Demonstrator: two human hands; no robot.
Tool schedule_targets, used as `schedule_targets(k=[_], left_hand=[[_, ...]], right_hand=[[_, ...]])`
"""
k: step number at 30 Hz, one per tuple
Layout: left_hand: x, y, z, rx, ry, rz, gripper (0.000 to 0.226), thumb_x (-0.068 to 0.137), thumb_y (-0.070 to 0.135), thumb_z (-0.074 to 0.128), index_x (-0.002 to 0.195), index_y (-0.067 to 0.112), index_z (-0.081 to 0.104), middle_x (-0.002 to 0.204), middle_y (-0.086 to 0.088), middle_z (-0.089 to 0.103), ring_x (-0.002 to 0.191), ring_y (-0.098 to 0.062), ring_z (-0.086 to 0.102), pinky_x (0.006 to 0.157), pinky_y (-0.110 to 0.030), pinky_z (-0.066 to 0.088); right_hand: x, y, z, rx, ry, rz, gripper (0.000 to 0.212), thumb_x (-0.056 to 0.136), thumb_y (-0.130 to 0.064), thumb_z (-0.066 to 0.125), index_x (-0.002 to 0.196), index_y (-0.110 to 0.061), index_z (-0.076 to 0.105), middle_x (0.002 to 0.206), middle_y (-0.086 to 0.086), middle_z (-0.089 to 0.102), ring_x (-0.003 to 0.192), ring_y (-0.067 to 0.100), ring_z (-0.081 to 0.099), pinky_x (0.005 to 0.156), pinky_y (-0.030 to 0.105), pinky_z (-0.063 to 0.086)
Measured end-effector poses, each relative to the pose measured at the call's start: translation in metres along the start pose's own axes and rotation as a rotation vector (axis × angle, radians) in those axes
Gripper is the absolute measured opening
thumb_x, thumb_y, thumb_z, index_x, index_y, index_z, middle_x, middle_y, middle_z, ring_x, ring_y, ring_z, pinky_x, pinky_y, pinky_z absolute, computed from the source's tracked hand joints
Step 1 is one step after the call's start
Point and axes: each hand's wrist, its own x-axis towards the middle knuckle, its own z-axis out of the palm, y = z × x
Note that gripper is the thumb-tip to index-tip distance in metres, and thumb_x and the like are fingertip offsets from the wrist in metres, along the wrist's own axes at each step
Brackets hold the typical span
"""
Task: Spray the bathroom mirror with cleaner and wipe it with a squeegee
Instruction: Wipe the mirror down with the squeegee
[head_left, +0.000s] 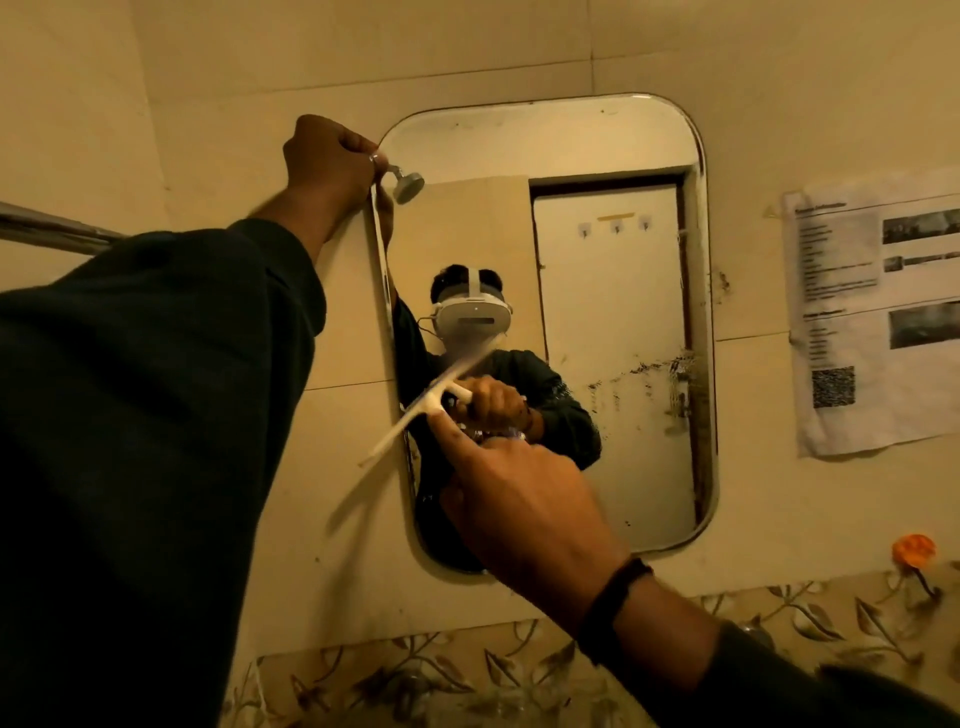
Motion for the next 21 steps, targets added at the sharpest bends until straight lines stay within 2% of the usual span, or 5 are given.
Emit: schedule_targets(k=[6,9,14,18,21], left_hand=[[0.001,-0.002,0.0,0.011,0.004,0.015,0.018,0.086,0.011,0.072,0.104,0.009,0.072,0.1,-0.004,0.069,0.091,-0.013,0.067,0.083,-0.025,0.057],[0.001,-0.001,-0.001,0.017,-0.007,0.009,0.018,0.086,0.011,0.071,0.104,0.009,0.072,0.1,-0.004,0.069,0.089,-0.013,0.068,0.081,-0.023,0.057],[0.0,0.001,-0.001,0.021,0.001,0.001,0.018,0.087,0.011,0.07,0.105,0.009,0.071,0.1,-0.003,0.067,0.086,-0.011,0.065,0.073,-0.017,0.055],[0.0,0.0,0.002,0.035,0.01,0.003,0.02,0.089,0.013,0.069,0.108,0.009,0.07,0.102,-0.003,0.068,0.083,-0.008,0.063,0.064,-0.013,0.05],[0.001,-0.002,0.002,0.041,0.023,0.012,0.021,0.089,0.013,0.069,0.11,0.009,0.07,0.105,-0.004,0.068,0.089,-0.011,0.064,0.071,-0.016,0.051]], right_hand=[[0.006,0.011,0.0,-0.066,-0.099,-0.051,0.055,0.101,-0.024,0.04,0.151,-0.026,0.018,0.067,-0.004,0.048,0.051,0.015,0.051,0.042,0.029,0.044],[-0.026,0.038,-0.001,-0.077,-0.112,0.025,0.063,0.101,-0.027,0.04,0.153,-0.035,0.005,0.075,-0.004,0.049,0.058,0.015,0.052,0.045,0.027,0.037],[-0.053,0.047,-0.013,-0.059,-0.207,0.154,0.066,0.101,-0.028,0.039,0.153,-0.036,0.0,0.081,-0.003,0.056,0.067,0.015,0.057,0.056,0.032,0.049],[-0.021,0.033,-0.024,-0.052,-0.083,0.111,0.061,0.102,-0.026,0.039,0.154,-0.035,0.007,0.068,-0.006,0.043,0.052,0.011,0.044,0.041,0.025,0.03],[0.003,0.024,-0.022,-0.087,-0.042,0.042,0.059,0.102,-0.024,0.04,0.153,-0.031,0.012,0.065,-0.005,0.041,0.049,0.011,0.042,0.039,0.025,0.029]])
